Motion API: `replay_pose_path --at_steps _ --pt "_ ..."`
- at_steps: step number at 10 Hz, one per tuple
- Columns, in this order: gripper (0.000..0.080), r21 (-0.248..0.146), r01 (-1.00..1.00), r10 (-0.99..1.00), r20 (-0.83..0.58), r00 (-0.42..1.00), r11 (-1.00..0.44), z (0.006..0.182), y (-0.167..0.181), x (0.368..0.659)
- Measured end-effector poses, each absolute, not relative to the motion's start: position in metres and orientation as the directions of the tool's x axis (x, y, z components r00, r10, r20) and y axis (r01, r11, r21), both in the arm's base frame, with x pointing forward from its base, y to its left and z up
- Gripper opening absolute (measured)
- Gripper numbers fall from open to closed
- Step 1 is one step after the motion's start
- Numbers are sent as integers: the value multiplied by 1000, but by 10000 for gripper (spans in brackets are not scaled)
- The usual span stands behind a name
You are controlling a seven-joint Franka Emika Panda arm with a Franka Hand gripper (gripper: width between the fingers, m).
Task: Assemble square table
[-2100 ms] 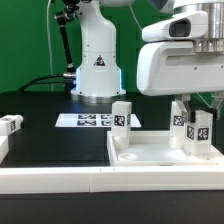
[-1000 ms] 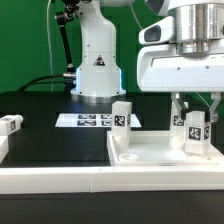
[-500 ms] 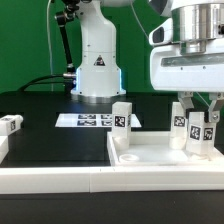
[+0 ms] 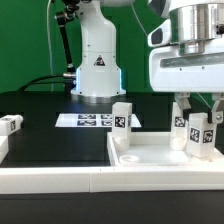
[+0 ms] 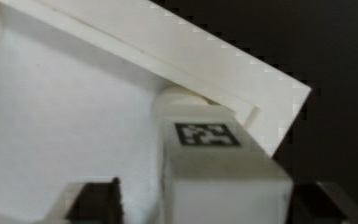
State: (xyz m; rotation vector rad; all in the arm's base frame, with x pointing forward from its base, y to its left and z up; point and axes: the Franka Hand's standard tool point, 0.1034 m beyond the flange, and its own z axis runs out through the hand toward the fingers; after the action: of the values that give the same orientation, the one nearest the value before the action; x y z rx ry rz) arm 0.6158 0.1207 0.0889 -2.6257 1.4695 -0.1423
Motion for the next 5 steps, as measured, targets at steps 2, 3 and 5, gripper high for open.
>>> replay_pose_path --at_steps 2,3,5 --pt "626 -144 -704 -716 55 696 -695 89 125 615" --pt "644 -140 -637 -649 69 758 -758 90 125 616" --pt "648 -113 -440 -451 101 887 -891 87 123 617"
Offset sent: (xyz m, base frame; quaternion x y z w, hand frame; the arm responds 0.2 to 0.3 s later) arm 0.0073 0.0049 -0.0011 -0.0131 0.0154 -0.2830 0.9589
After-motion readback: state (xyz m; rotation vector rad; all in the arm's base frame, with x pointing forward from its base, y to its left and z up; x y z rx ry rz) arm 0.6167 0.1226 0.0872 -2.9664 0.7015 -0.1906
